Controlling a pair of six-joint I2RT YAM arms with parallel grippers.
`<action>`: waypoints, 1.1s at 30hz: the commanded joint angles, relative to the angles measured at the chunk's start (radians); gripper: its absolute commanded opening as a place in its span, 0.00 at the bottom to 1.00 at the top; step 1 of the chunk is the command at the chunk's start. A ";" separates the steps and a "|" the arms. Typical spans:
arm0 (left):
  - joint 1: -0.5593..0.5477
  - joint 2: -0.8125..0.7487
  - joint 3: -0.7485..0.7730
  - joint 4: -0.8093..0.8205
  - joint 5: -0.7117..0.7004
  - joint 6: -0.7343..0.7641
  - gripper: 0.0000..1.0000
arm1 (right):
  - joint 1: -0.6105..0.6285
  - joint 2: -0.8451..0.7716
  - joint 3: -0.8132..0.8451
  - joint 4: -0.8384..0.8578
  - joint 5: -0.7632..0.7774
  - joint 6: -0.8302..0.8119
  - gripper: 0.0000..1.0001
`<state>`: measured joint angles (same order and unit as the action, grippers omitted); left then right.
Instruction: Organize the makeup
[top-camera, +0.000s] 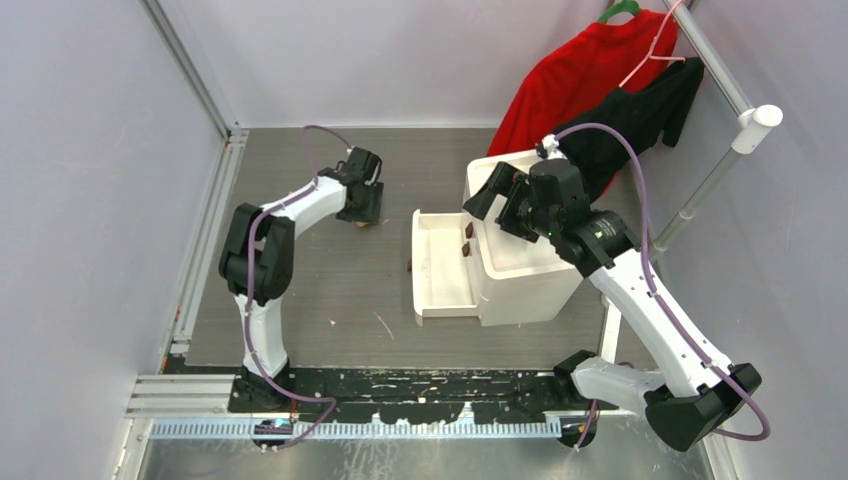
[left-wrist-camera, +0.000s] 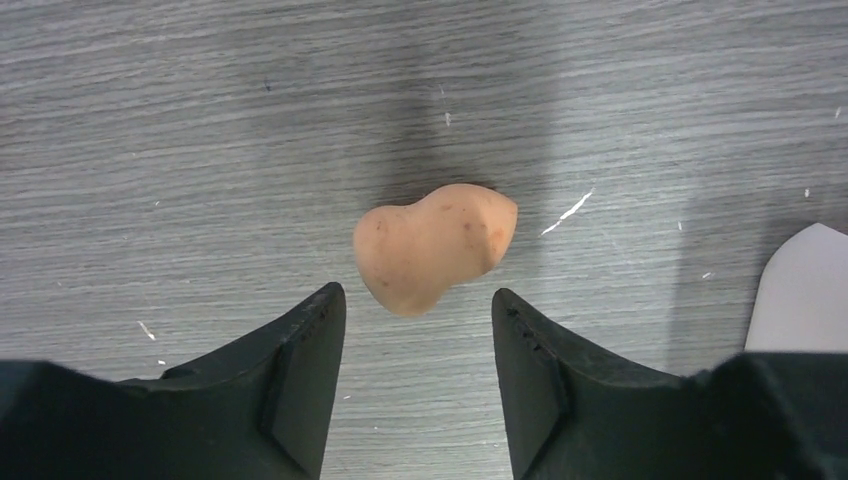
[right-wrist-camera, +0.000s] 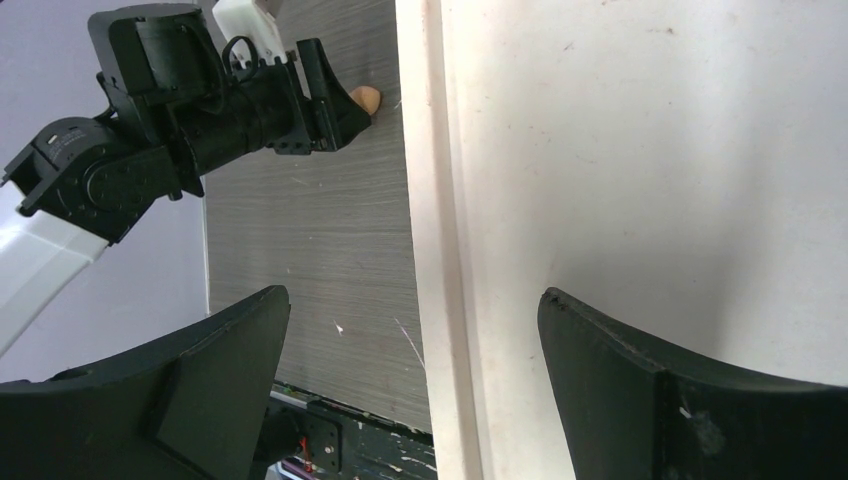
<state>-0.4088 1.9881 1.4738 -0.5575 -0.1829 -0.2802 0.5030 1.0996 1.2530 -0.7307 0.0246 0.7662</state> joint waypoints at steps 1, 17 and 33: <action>0.014 0.022 0.032 0.037 -0.003 0.010 0.54 | 0.002 0.010 0.017 -0.056 0.005 -0.005 1.00; 0.018 -0.075 0.007 0.010 0.042 -0.005 0.09 | 0.002 0.007 0.011 -0.053 0.000 -0.004 1.00; -0.257 -0.342 -0.106 0.068 0.313 -0.090 0.14 | 0.002 0.009 0.009 -0.036 -0.012 0.005 1.00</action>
<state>-0.5858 1.6180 1.3495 -0.5179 0.0799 -0.3382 0.5030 1.1000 1.2530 -0.7300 0.0208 0.7666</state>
